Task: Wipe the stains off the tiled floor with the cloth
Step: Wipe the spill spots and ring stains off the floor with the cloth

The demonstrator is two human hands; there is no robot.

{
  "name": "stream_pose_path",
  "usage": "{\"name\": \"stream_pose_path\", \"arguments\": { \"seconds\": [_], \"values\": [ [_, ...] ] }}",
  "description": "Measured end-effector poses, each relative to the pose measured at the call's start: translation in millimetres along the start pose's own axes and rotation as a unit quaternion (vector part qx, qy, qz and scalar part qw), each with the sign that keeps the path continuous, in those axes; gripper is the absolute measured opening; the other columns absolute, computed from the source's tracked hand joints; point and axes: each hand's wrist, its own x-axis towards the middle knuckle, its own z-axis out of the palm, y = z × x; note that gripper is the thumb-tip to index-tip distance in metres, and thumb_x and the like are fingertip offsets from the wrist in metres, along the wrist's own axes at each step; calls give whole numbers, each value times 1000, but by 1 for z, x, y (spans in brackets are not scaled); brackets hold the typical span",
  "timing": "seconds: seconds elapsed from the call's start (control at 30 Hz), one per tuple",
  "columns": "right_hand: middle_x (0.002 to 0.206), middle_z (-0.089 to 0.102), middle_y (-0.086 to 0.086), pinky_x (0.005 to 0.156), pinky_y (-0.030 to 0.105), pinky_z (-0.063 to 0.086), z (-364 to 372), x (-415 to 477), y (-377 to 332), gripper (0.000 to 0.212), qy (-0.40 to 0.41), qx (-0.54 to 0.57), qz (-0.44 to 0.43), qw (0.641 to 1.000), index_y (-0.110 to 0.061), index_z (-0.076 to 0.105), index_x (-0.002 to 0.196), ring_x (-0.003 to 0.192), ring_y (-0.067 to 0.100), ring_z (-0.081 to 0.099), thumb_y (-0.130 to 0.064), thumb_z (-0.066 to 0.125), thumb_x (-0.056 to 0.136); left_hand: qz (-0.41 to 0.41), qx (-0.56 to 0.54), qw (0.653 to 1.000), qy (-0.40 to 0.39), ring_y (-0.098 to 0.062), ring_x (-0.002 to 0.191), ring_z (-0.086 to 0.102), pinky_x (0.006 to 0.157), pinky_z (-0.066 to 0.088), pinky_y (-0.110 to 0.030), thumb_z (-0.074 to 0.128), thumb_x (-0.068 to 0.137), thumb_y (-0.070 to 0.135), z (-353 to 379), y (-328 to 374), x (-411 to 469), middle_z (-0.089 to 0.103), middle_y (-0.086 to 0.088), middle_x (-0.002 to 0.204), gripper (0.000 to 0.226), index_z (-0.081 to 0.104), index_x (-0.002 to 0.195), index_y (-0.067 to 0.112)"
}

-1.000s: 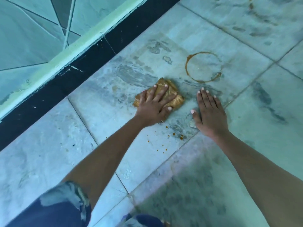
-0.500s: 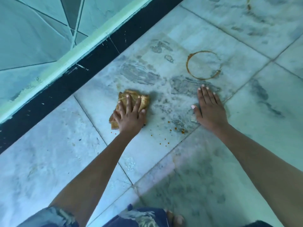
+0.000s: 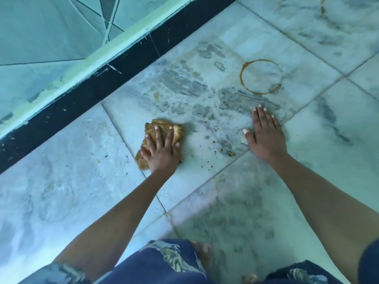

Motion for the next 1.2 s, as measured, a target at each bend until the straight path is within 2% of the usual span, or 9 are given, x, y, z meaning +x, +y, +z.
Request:
{"name": "stream_pose_path", "arguments": {
  "seconds": [0.1,0.17,0.33,0.43,0.6,0.67,0.9,1.07,1.2],
  "values": [
    [156,19,15,116,38,8,0,0,-2,75,8,3,-3,1000,-4,22,148,144,27,19,-50,17,89,117,26,992,-27,-28,145,-13,112,-5,-57,21,98,52,-11,14,28,-10,8,159,50,5,146,47],
    [155,20,16,116,38,8,0,0,-1,75,10,4,-3,1000,-3,23,148,143,28,20,-50,17,89,137,38,989,-39,-26,145,-12,114,-4,-55,20,99,52,-27,8,60,-10,9,159,50,5,146,47],
    [156,19,15,117,40,9,1,-1,0,73,18,4,-3,1000,-3,23,148,143,28,19,-49,18,90,-28,-29,999,-8,-27,145,-10,114,-5,-55,19,99,51,-36,-33,68,-11,6,159,51,6,148,44],
    [155,20,15,117,40,10,5,-1,0,73,34,-2,-5,999,-3,22,148,143,28,20,-49,19,91,-54,-17,998,-8,-27,145,-14,114,-6,-56,19,99,49,-13,-24,26,-15,6,158,52,3,148,43],
    [154,22,17,116,40,9,4,-2,0,73,43,-13,-6,999,0,23,146,142,29,23,-49,20,92,188,86,976,-67,-23,142,-22,113,-6,-53,5,90,63,6,-20,-26,-24,11,152,55,-14,140,48],
    [154,22,18,116,41,10,3,-2,0,73,42,-12,-5,999,0,23,146,142,29,22,-49,21,92,233,97,965,-65,-21,141,-22,114,-6,-52,-5,84,67,-3,-42,-15,-22,11,152,59,-14,139,47],
    [155,20,17,116,41,9,6,1,2,74,33,-17,-6,999,0,22,147,143,29,20,-49,20,91,12,-9,1000,-14,-27,146,-7,114,-1,-57,24,96,56,-56,-6,129,-7,6,159,53,9,146,47],
    [153,25,19,115,43,13,3,-2,1,72,42,-10,-10,999,2,26,145,141,31,25,-46,24,92,194,93,975,-60,-30,145,-7,113,1,-58,27,93,63,-54,49,132,-6,6,159,63,4,147,43],
    [154,22,17,116,41,10,3,-3,1,72,42,-12,-4,999,0,22,147,143,29,21,-47,22,92,299,108,947,-49,-24,146,-2,114,5,-49,19,86,67,-38,-17,73,-5,15,157,62,0,142,50]
  ]
}}
